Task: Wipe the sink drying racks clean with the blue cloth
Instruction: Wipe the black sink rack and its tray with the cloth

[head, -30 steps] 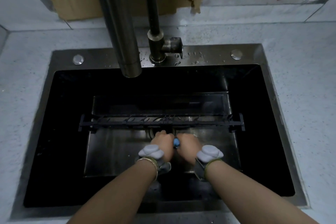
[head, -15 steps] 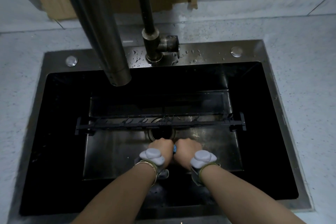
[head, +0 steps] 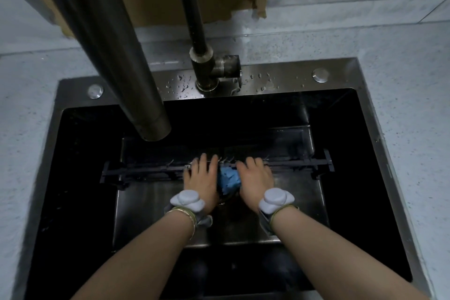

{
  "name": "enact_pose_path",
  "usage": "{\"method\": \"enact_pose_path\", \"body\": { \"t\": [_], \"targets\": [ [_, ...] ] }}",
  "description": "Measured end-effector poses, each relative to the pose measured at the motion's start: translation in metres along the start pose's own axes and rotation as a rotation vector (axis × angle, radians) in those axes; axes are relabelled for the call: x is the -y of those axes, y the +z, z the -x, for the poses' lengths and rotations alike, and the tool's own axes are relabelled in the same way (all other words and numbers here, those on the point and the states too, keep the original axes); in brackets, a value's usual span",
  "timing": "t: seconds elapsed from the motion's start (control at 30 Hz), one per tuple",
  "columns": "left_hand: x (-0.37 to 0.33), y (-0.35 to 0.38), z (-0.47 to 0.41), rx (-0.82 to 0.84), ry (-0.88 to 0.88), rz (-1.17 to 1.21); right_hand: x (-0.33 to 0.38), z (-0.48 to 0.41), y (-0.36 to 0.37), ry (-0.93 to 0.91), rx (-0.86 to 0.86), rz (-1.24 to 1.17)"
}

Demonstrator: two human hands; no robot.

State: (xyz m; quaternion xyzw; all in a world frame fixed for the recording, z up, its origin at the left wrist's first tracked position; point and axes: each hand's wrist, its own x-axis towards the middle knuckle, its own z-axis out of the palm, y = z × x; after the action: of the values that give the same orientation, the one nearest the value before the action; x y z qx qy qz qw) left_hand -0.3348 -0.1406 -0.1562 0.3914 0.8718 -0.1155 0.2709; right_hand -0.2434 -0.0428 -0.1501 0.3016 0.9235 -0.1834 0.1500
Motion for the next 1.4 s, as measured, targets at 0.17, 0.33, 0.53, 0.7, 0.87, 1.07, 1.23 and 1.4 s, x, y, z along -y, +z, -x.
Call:
{"method": "enact_pose_path", "body": {
  "t": [0.17, 0.33, 0.53, 0.7, 0.87, 1.07, 1.23, 1.4],
  "targets": [
    [0.007, -0.001, -0.013, 0.115, -0.031, -0.069, -0.006, -0.021, -0.005, -0.005, 0.265, 0.181],
    [0.011, -0.010, -0.012, 0.130, 0.016, -0.141, -0.012, -0.020, -0.004, -0.059, 0.390, 0.216],
    [0.013, -0.032, 0.028, -0.093, 0.096, -0.157, -0.006, 0.016, -0.035, -0.035, 0.276, 0.120],
    [0.018, -0.049, 0.075, -0.272, 0.122, -0.131, 0.004, 0.063, -0.067, -0.111, 0.139, 0.167],
    [0.015, -0.054, 0.129, -0.386, 0.146, -0.086, 0.014, 0.110, -0.091, -0.163, -0.045, 0.222],
    [0.012, -0.042, 0.186, -0.437, 0.167, -0.078, 0.023, 0.160, -0.088, -0.154, -0.132, 0.328],
    [0.018, -0.017, 0.209, -0.544, 0.323, -0.047, 0.027, 0.203, -0.072, -0.098, -0.155, 0.303],
    [0.035, 0.016, 0.242, -0.636, 0.398, 0.003, 0.047, 0.251, -0.031, -0.029, -0.241, 0.227]
  ]
}}
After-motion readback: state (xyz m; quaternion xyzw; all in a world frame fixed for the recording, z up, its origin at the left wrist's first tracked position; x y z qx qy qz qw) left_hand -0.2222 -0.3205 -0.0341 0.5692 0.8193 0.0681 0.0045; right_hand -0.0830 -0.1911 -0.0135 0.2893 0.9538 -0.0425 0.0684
